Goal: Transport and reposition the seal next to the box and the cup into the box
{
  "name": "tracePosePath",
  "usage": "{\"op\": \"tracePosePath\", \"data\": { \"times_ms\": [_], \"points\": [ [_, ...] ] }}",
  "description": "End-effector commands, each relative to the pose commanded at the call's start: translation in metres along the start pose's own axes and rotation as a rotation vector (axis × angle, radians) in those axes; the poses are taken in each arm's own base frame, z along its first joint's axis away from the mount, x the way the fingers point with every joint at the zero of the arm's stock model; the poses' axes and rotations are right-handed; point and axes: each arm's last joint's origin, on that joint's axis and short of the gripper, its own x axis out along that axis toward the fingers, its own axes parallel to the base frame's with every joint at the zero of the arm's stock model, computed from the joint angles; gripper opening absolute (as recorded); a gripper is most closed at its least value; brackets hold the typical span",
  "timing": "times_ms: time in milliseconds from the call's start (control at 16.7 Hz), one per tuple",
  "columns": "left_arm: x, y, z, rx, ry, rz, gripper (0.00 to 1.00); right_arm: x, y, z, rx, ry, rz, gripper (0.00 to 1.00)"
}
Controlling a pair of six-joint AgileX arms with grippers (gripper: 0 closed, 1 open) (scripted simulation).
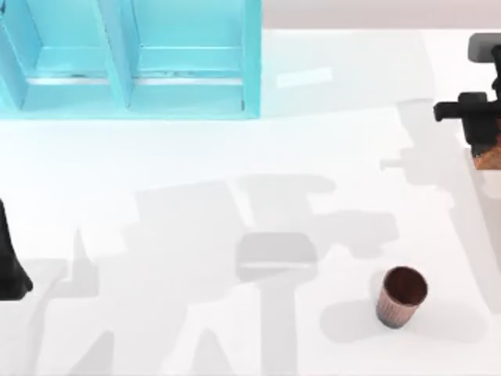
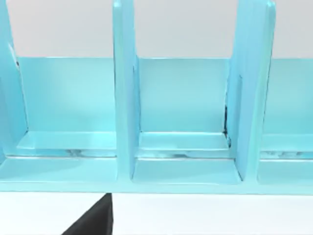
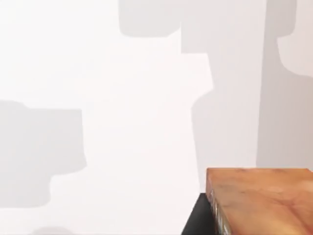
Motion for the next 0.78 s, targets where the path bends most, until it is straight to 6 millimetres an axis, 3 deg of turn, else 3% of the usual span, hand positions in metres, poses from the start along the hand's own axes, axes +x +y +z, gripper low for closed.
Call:
{"op": "tracePosePath", "data": {
  "times_ms": [540, 780],
  "points": [
    [0.000, 0.000, 0.000, 0.000, 0.000, 0.000, 1.00, 0.059, -0.001, -0.002, 0.002, -0.014, 0.004, 0.00],
    [0.000, 0.000, 0.000, 0.000, 0.000, 0.000, 1.00, 0.062, -0.001, -0.002, 0.002, -0.008, 0.003, 0.00]
  ]
}}
